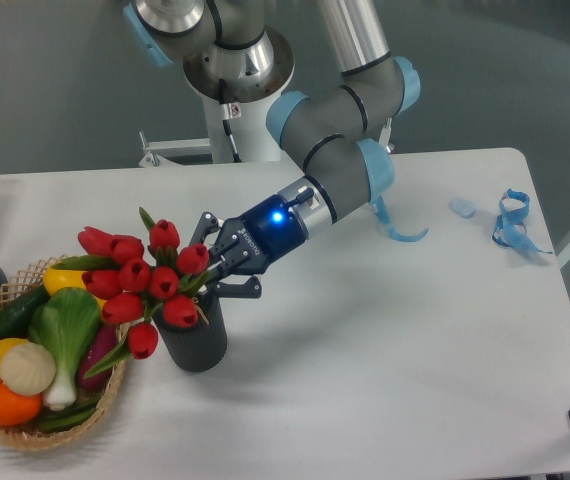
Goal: Insert the flowers into the vase
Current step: 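Lower the tulip stems down into the vase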
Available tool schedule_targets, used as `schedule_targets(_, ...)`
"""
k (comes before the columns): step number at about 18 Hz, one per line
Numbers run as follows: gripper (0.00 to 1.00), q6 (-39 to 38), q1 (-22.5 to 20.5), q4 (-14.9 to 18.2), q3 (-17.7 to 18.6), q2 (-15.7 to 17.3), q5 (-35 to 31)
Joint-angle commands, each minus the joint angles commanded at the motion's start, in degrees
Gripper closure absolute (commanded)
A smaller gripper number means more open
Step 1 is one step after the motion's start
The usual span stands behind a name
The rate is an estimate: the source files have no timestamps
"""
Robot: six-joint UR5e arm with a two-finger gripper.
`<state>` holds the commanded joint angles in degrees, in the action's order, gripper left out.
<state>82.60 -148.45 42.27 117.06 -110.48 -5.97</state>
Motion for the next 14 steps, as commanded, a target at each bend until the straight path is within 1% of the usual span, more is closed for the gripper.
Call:
schedule_targets(4,0.96,1.9,0.0,-0.1,1.7,0.1,-0.3)
schedule_targets(5,0.93,2.0,0.0,-0.1,1.7,0.0,-0.4)
schedule_targets(8,0.80,3.4,0.0,-0.1,1.4,-0.3,-0.4)
schedule_targets(10,0.61,3.4,-0.1,-0.3,1.0,-0.3,-0.4)
schedule_targets(11,0.48,3.5,-0.2,-0.3,0.9,-0.2,-0.4)
schedule_targets(12,0.38,4.1,-0.3,-0.3,1.0,-0.1,-0.4)
schedule_targets(14,0.19,5.1,-0.5,-0.2,1.0,0.1,-0.4)
